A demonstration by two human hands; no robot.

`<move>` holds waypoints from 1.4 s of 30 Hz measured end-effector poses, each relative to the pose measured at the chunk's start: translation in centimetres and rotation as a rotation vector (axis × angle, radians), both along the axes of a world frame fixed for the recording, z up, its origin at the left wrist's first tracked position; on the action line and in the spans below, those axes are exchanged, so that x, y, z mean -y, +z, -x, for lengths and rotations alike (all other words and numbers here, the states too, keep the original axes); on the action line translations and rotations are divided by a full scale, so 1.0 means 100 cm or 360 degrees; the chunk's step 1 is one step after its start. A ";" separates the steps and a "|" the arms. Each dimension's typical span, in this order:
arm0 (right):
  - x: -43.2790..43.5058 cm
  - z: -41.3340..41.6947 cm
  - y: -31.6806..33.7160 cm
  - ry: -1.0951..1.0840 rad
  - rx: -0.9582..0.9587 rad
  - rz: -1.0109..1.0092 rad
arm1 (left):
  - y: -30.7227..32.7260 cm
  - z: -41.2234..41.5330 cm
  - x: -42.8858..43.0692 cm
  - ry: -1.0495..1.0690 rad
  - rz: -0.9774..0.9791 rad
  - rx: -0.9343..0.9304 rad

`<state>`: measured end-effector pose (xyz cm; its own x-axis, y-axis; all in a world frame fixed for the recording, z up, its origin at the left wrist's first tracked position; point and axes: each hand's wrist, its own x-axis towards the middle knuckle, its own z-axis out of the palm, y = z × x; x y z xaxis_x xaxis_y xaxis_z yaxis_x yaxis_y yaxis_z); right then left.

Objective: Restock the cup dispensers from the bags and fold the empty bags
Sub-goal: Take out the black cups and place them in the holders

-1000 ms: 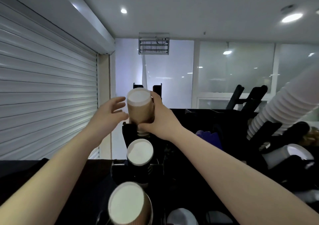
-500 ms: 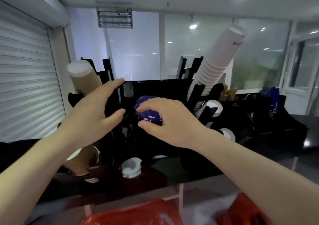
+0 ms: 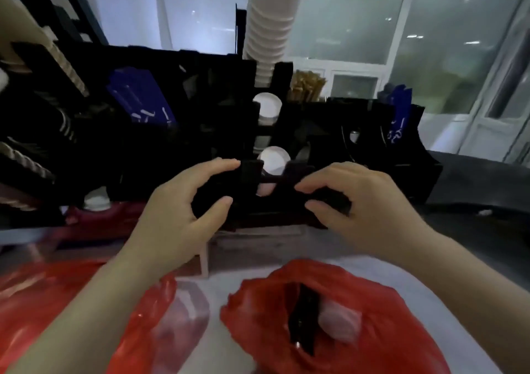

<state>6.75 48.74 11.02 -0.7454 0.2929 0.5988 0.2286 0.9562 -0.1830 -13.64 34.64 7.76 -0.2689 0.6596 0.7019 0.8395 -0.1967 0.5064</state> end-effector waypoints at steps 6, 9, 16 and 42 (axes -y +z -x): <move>-0.037 -0.075 -0.076 0.0129 0.0241 0.0454 | -0.068 -0.073 -0.021 0.0026 0.0172 0.0405; -0.041 -0.100 -0.128 0.0284 0.0510 0.0390 | -0.097 -0.096 -0.028 -0.0011 0.0364 0.0610; -0.071 -0.123 -0.195 0.0244 0.0588 -0.0045 | -0.145 -0.122 -0.068 0.0182 0.0739 0.0593; -0.165 -0.064 -0.278 -0.0025 0.0353 0.1317 | -0.233 -0.076 -0.184 0.0390 0.1587 0.0035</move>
